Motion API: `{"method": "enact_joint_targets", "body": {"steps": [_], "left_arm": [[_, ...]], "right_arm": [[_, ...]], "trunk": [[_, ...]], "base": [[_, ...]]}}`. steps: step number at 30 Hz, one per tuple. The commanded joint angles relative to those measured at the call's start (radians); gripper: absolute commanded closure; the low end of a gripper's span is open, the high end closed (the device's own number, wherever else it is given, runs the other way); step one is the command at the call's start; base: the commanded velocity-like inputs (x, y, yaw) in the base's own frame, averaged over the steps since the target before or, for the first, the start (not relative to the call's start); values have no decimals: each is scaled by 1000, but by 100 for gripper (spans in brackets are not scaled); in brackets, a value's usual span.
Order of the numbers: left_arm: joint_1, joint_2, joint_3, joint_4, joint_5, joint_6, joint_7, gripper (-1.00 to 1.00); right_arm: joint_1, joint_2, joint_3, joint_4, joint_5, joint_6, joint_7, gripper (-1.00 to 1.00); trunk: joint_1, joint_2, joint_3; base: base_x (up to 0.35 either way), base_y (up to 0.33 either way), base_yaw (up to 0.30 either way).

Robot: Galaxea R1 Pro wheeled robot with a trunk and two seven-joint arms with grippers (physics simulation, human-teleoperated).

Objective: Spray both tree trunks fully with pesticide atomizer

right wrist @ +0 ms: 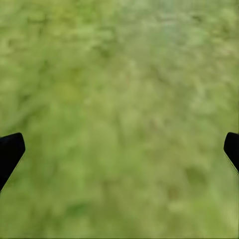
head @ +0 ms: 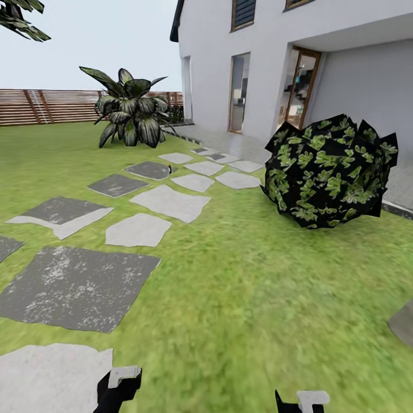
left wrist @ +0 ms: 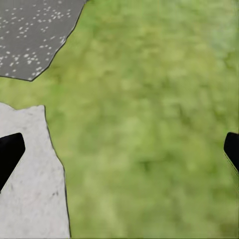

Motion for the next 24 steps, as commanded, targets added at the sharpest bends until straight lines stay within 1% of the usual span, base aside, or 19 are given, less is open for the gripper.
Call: {"method": "enact_joint_targets", "body": {"steps": [1,24], "left_arm": [[0,0,0,0,0,0,0,-100],[0,0,0,0,0,0,0,-100]], "right_arm": [[0,0,0,0,0,0,0,-100],[0,0,1,1,2,1,0,-100]], "trunk": [[0,0,0],[0,0,0]], "base": [[339,15,0],[338,93,0]]}}
